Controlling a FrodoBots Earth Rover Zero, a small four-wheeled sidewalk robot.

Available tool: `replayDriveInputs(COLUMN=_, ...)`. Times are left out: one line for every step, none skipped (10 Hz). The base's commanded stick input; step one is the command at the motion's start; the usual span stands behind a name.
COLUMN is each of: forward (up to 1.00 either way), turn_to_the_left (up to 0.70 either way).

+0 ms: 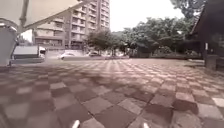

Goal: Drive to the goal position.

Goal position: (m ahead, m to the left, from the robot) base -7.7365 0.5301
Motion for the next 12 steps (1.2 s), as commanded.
replayDriveInputs(forward=0.7, turn_to_the_left=0.27)
replayDriveInputs(forward=0.19, turn_to_the_left=-0.26)
replayDriveInputs(forward=0.0, turn_to_the_left=-0.45)
replayDriveInputs(forward=0.0, turn_to_the_left=-0.45)
replayDriveInputs(forward=0.0, turn_to_the_left=-0.45)
replayDriveInputs(forward=0.0, turn_to_the_left=-0.45)
replayDriveInputs(forward=0.0, turn_to_the_left=-0.45)
replayDriveInputs(forward=0.0, turn_to_the_left=-0.45)
replayDriveInputs(forward=0.0, turn_to_the_left=-0.45)
replayDriveInputs(forward=0.0, turn_to_the_left=-0.45)
replayDriveInputs(forward=0.0, turn_to_the_left=-0.45)
replayDriveInputs(forward=0.0, turn_to_the_left=-0.45)
